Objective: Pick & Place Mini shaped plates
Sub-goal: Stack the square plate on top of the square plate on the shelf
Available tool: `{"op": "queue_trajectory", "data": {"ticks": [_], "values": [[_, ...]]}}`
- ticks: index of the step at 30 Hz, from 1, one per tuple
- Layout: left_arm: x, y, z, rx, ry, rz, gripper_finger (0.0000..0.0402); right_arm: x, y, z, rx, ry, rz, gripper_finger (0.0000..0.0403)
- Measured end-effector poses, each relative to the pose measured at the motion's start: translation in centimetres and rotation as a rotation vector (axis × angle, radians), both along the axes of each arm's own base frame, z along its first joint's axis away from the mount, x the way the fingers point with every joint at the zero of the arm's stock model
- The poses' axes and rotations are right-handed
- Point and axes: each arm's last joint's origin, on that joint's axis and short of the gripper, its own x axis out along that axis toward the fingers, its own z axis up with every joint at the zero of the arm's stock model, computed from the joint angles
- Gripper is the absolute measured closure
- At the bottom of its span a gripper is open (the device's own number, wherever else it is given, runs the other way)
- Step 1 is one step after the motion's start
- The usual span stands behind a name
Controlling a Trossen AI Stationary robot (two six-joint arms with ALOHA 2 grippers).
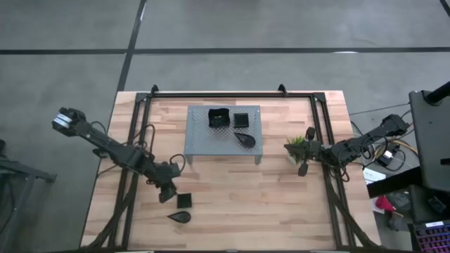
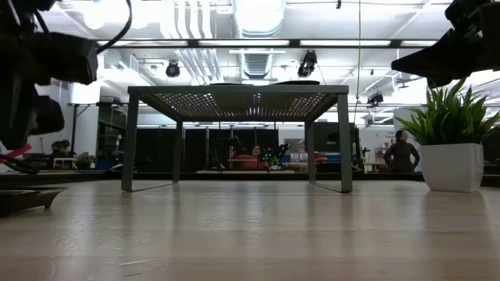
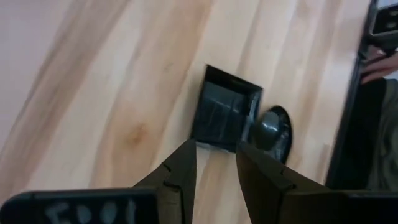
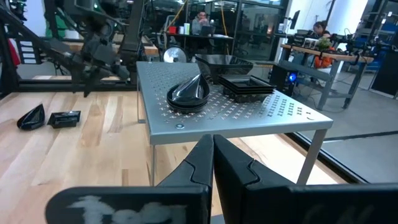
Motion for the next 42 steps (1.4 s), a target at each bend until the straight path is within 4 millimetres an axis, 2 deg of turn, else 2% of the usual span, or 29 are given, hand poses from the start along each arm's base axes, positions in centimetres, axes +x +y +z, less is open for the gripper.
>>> {"op": "queue_trajectory", "data": {"ticks": [11, 20, 30, 42], "values": [[-0.1, 0.0, -1.8, -0.008, -0.107, 0.009, 0.0296, 0.0, 0.0, 0.0, 0.0, 0.0, 0.0, 0.0394], [0.2, -0.6, -2.3, -0.016, -0.158, 0.002, 0.0296, 0.0, 0.0, 0.0, 0.0, 0.0, 0.0, 0.0394], [0.5, -0.9, -2.6, 0.008, -0.159, 0.023, 0.0296, 0.0, 0.0, 0.0, 0.0, 0.0, 0.0, 0.0394], [0.8, -1.6, -4.1, 0.064, -0.103, -0.028, 0.0296, 0.0, 0.0, 0.0, 0.0, 0.0, 0.0, 0.0394]]}}
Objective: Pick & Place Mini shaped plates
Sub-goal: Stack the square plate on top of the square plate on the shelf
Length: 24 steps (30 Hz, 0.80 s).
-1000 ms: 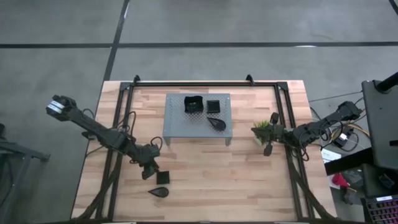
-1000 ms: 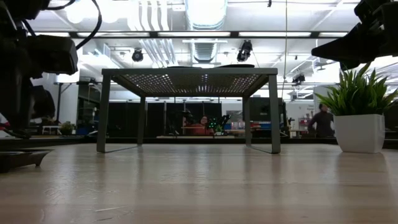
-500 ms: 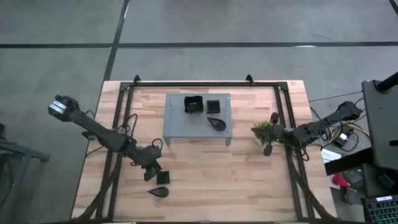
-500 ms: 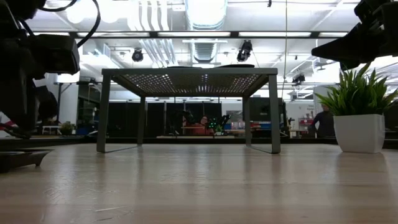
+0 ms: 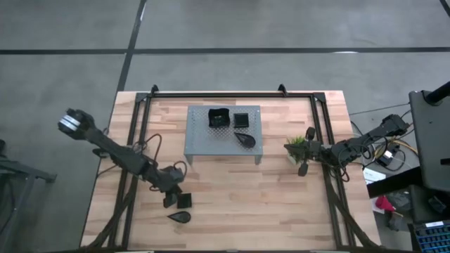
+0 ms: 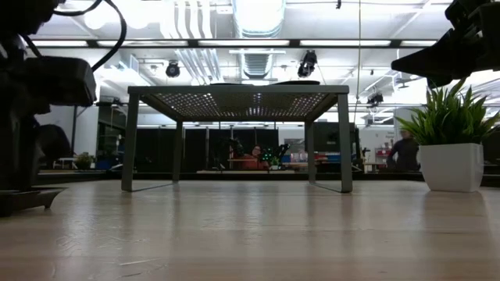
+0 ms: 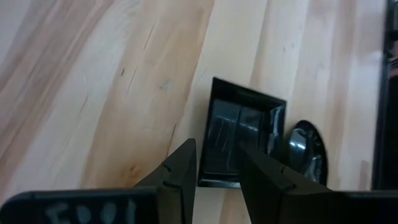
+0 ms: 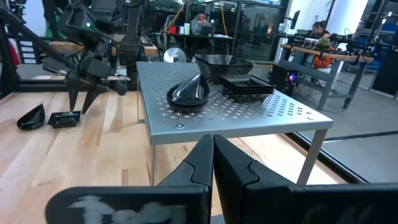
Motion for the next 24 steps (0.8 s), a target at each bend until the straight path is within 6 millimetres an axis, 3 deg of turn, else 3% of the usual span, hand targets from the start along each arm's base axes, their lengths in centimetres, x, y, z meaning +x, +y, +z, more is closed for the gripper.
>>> {"op": "queue_trajectory", "data": {"ticks": [14, 24], "values": [[0.22, -0.13, -0.91, 0.016, 0.041, 0.008, 0.0301, 0.0, 0.0, 0.0, 0.0, 0.0, 0.0, 0.0394], [0.27, -0.16, -0.79, 0.001, 0.036, 0.019, 0.0395, 0.0, 0.0, 0.0, 0.0, 0.0, 0.0, 0.0394]]}}
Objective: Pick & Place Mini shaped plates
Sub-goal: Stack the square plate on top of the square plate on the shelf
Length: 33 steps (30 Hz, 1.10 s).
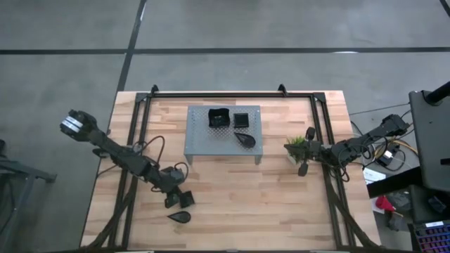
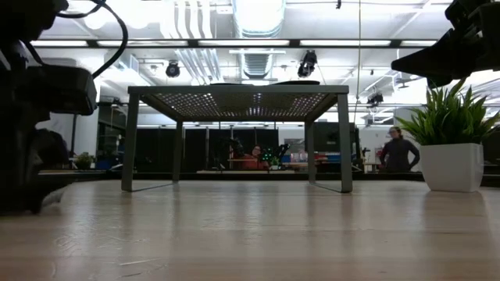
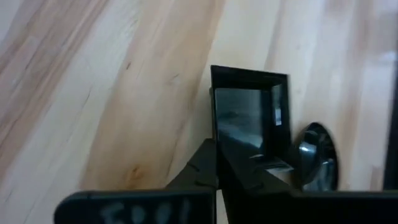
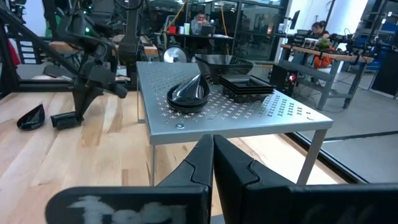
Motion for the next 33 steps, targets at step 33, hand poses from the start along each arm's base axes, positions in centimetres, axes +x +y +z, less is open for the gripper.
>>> {"op": "queue_trajectory", "data": {"ticks": [33], "values": [[4.6, -0.8, 12.8, 0.422, -0.654, 0.174, 0.0401, 0.0, 0.0, 0.0, -0.039, 0.012, 0.002, 0.0394]]}}
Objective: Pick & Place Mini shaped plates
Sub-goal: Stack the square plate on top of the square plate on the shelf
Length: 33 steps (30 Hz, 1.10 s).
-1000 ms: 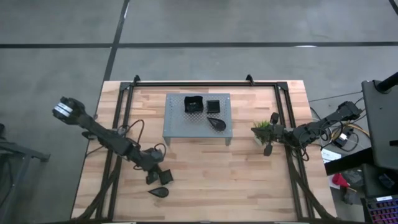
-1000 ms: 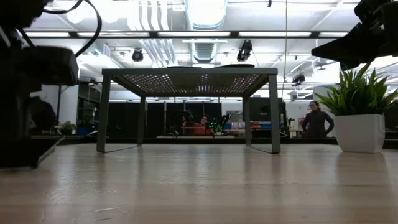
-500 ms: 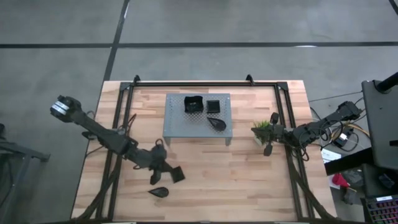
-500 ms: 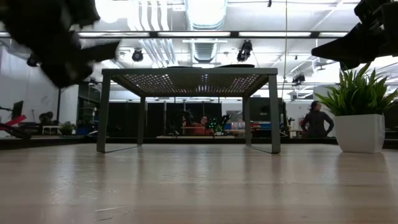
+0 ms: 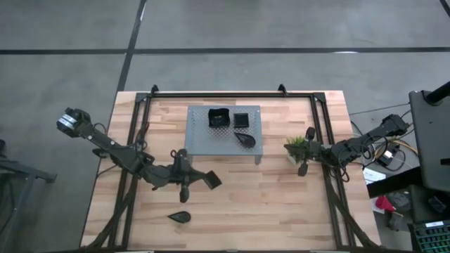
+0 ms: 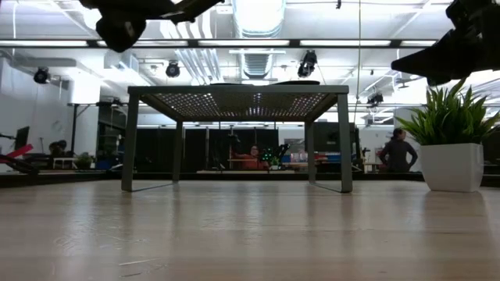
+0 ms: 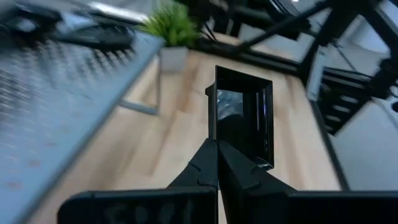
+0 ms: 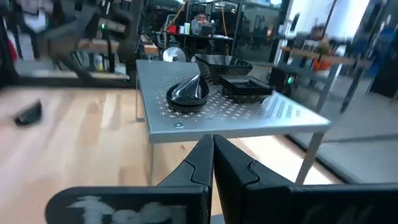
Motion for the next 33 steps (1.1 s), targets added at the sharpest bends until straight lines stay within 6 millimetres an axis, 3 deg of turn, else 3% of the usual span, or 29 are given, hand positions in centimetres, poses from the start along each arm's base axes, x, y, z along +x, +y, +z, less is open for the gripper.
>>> {"op": "queue_trajectory", "data": {"ticks": [8, 18, 21, 29, 33], "values": [[0.1, 0.1, 0.5, 0.025, -0.039, 0.061, 0.0401, 0.0, 0.0, 0.0, -0.453, 0.138, 0.028, 0.0394], [1.5, -0.6, 0.7, 0.104, -0.122, 0.034, 0.0401, 0.0, 0.0, 0.2, -0.436, 0.117, 0.024, 0.0394], [2.1, -0.9, 0.9, 0.133, -0.132, 0.041, 0.0401, 0.1, 0.0, 0.2, -0.331, 0.087, 0.027, 0.0394], [4.3, -1.4, 1.9, 0.306, -0.126, 0.176, 0.0401, 0.1, 0.1, 1.0, 0.252, -0.157, 0.008, 0.0394], [5.2, -1.3, 2.7, 0.354, -0.13, 0.222, 0.0401, 0.1, 0.1, 1.3, 0.324, -0.203, 0.01, 0.0394]]}}
